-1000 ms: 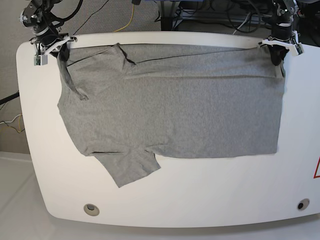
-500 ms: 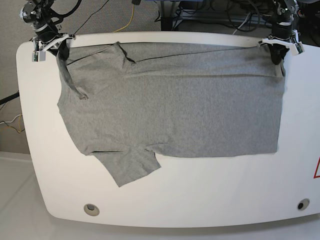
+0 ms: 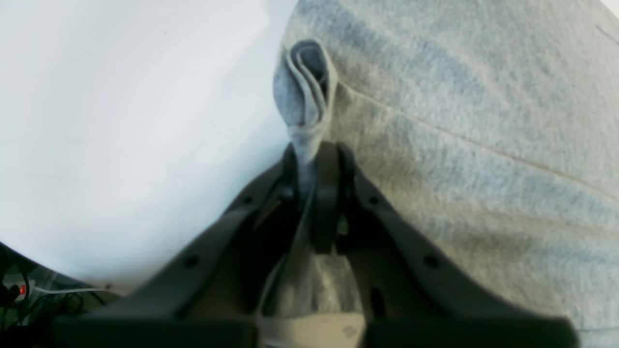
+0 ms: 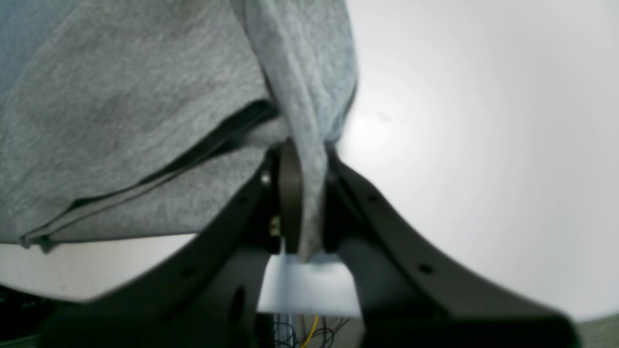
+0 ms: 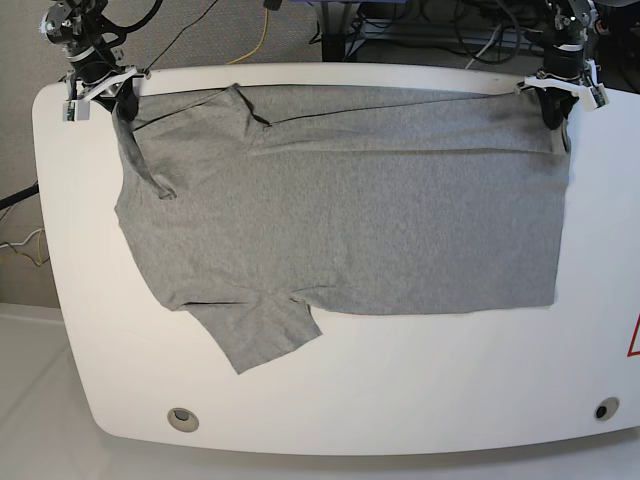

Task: Fold the T-shirt properly
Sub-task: 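Keep pulling both grippers apart and back, stretching the shoulder edge taut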

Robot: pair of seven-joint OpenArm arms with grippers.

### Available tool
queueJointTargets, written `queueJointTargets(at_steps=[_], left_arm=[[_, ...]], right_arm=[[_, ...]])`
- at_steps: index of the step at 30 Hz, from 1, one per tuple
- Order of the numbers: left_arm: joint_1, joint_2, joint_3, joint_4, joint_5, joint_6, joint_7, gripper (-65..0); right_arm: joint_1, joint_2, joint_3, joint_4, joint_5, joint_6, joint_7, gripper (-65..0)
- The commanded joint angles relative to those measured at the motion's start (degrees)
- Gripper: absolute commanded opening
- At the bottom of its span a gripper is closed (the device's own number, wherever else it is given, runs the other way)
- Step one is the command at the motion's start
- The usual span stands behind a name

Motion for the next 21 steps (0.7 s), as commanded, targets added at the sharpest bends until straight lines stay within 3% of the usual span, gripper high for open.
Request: queueJointTargets(at_steps=[1,6,10,14,21], left_arm=[[2.71,1.15,0.45,-3.01,9.27,5.01,25.84,-63.6],[2.62,1.15,0.8,-3.01,9.27,4.93,25.92,-59.8],[2.62,1.15,0.8,-3.01,9.27,4.93,25.92,-43.2],[2.53,1.06,1.42,-3.01,9.27,5.1,25.92,-25.7],[2.53,0.97,1.51,-3.01,9.27,5.1,26.01,-23.1]], right_arm=[[-1.26,-0.12,-0.23,-1.59,-8.89,-3.57,-8.81,-52.3],[-1.26,-0.12,-0.32,-1.59,-8.89,-3.57,-8.81,-31.1],[-1.26,-0.12,-0.41,-1.59,-8.72,-3.57,-8.81,-18.6],[-1.26,-0.12,-0.41,-1.59,-8.72,-3.57,-8.81,-17.0],[-1.26,-0.12,-0.32,-1.59,-8.72,-3.57,-8.81,-18.4]])
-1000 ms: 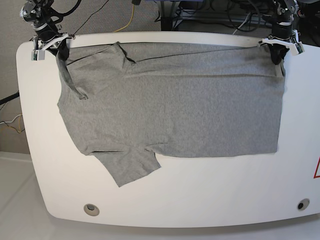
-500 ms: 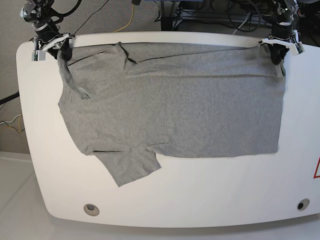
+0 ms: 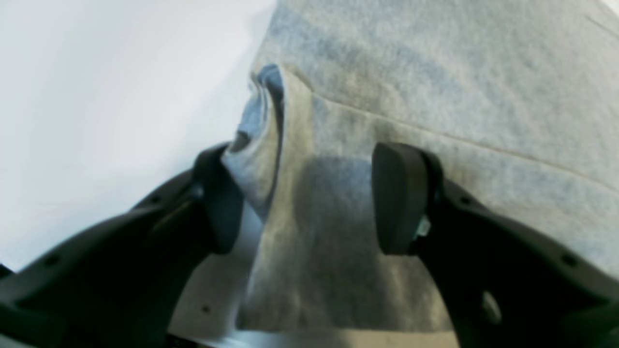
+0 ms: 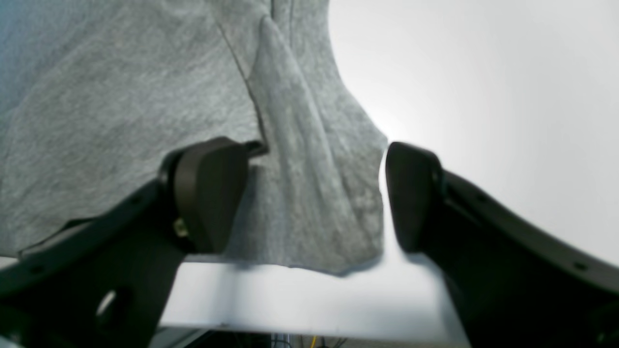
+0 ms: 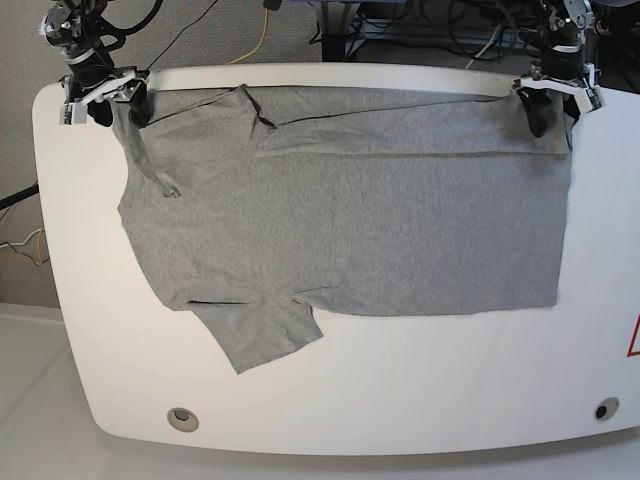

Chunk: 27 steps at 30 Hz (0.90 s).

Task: Fold the T-shirt properly
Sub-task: 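Keep pulling both grippers apart and back, stretching the shoulder edge taut, then open both grippers to release the shoulder corners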

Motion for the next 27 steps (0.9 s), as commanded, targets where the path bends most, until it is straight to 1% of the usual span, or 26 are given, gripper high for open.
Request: queueJointTargets(at_steps=[1,10,15,19,23,27], left_arm=[[2.56,1.01,0.26,-3.01,6.01,4.73,30.14,-23.1],[2.64,1.01,-0.18,-2.66,6.01,4.73,30.14,-23.0],[2.73,1.1,-2.11,-2.39,6.01,4.73,30.14,-23.0],[2.64,0.93,-3.52,-1.87,6.01,4.73,30.14,-23.0],[2.64,0.93,-5.02,1.39,6.01,4.73,30.14,-23.0],[2.64,0.93,-6.16,5.69,6.01,4.73,30.23,-23.0]], right_arm=[[-1.48,-0.3,-0.08,-1.61,-9.09,-3.55,-11.02,-18.4],[-1.48,-0.12,0.01,-1.52,-9.09,-3.55,-11.02,-18.4],[-1.48,1.46,0.1,-1.52,-8.65,-3.55,-11.02,-18.4],[-1.39,1.72,0.36,-1.43,-8.65,-3.55,-11.02,-18.4],[-1.31,1.81,3.35,0.41,-8.91,-3.55,-11.02,-18.0],[-1.31,1.72,4.14,1.03,-8.83,-3.55,-11.2,-18.0]])
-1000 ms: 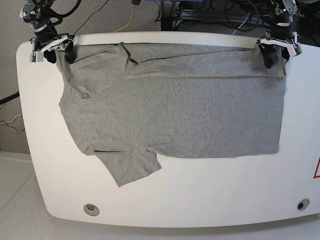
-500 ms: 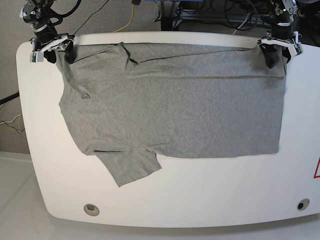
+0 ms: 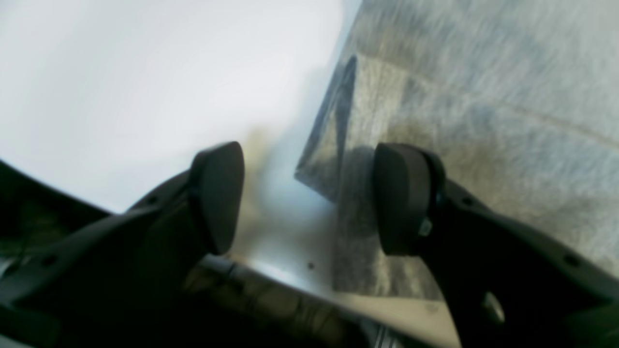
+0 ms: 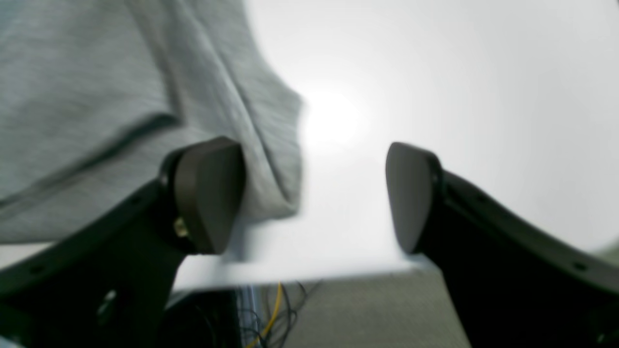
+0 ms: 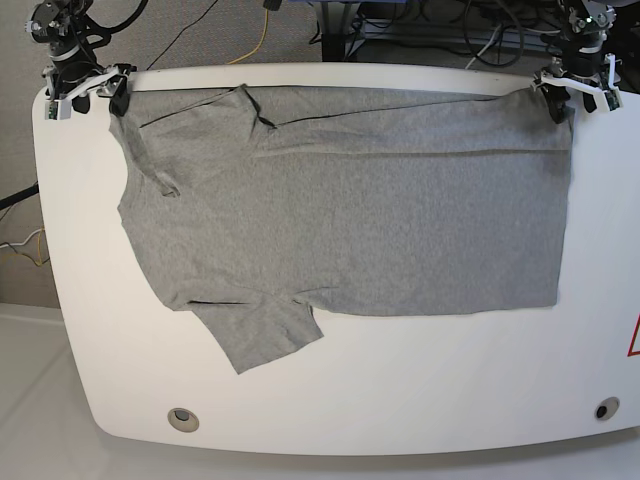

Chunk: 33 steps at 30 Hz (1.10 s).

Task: Fold the T-shirt properly
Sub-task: 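Open both grippers to release the shoulder corners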

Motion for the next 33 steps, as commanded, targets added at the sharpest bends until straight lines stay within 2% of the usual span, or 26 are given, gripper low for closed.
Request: queueJointTargets(at_steps=[1,14,27,33], left_arm=[[2.51,1.39,-0.26,0.94,4.76,2.26,14.5,-23.0],[2.34,1.56,-0.35,13.86,4.59,2.26,14.5,-22.8],[-2.5,0.59,-0.26,16.24,4.5,2.09,14.67,-22.8],[-4.08,-0.72,-0.35,18.26,4.41,2.09,17.66,-22.8]], right_arm=[[-1.2,0.02,-0.1,-0.44,-4.87,-1.78,-7.28,-18.0],[-1.02,0.11,-0.19,3.08,-4.69,-1.78,-7.46,-17.9],[1.7,0.02,-0.54,15.56,-4.61,-1.78,-15.72,-17.9],[3.46,-0.07,-0.54,18.73,-4.61,-1.78,-18.89,-17.9]])
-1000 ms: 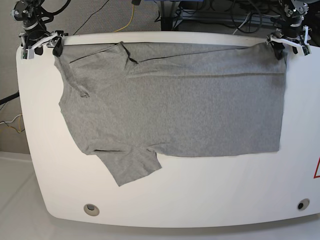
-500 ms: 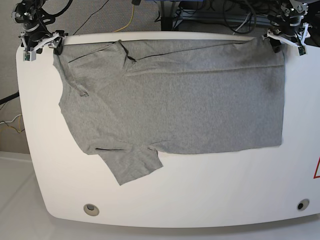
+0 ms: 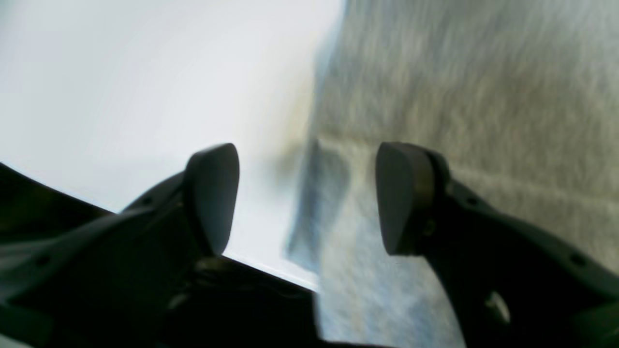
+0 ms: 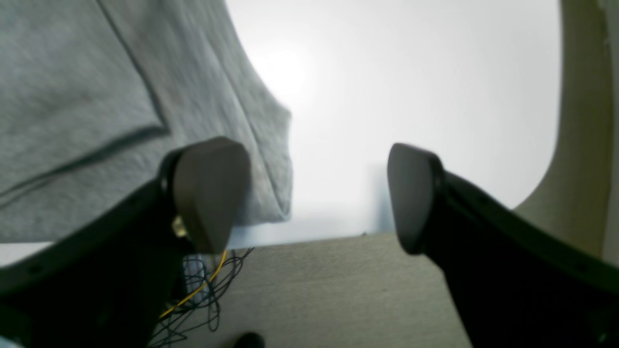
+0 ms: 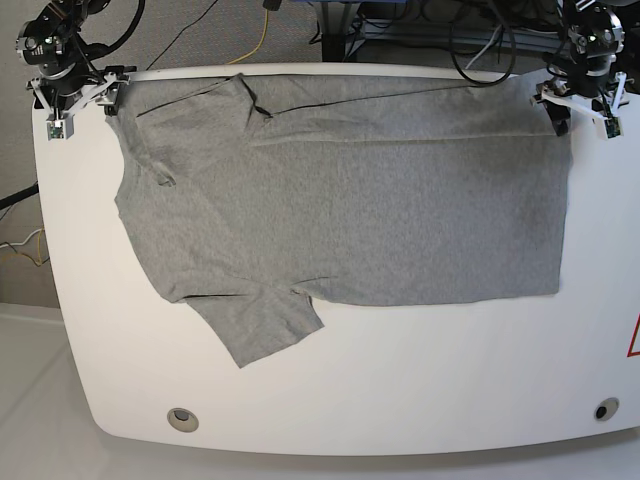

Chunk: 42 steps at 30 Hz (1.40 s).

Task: Fold the T-shirt properly
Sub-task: 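Open both grippers to release the shoulder corners, then move both open grippers out over the shirt toward its hem corners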

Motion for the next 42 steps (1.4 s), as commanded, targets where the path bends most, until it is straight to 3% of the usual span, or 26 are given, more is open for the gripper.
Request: queueJointTargets(at_steps=[1,24,34,42], left_arm=[[-1.09,-0.57,-0.43,1.54,-0.35,0.27,0.26,-22.8],[-6.01,-4.0,-2.63,1.89,-0.09,0.18,2.81,-22.8],[-11.55,-9.36,-2.28,1.45,1.93,0.54,2.81,-22.8],[-18.06,-9.71,2.91,1.36,9.58,0.54,2.81,-22.8]], right_arm=[[0.71,0.87,0.4,1.72,0.22,-0.25,-0.86,-17.9],[5.98,1.13,0.23,7.79,0.05,-0.25,-4.64,-17.9],[13.19,6.59,-3.91,8.05,-0.3,-0.25,-8.6,-17.9],[20.14,10.54,-11.03,6.38,-0.39,-0.25,-10.71,-17.9]])
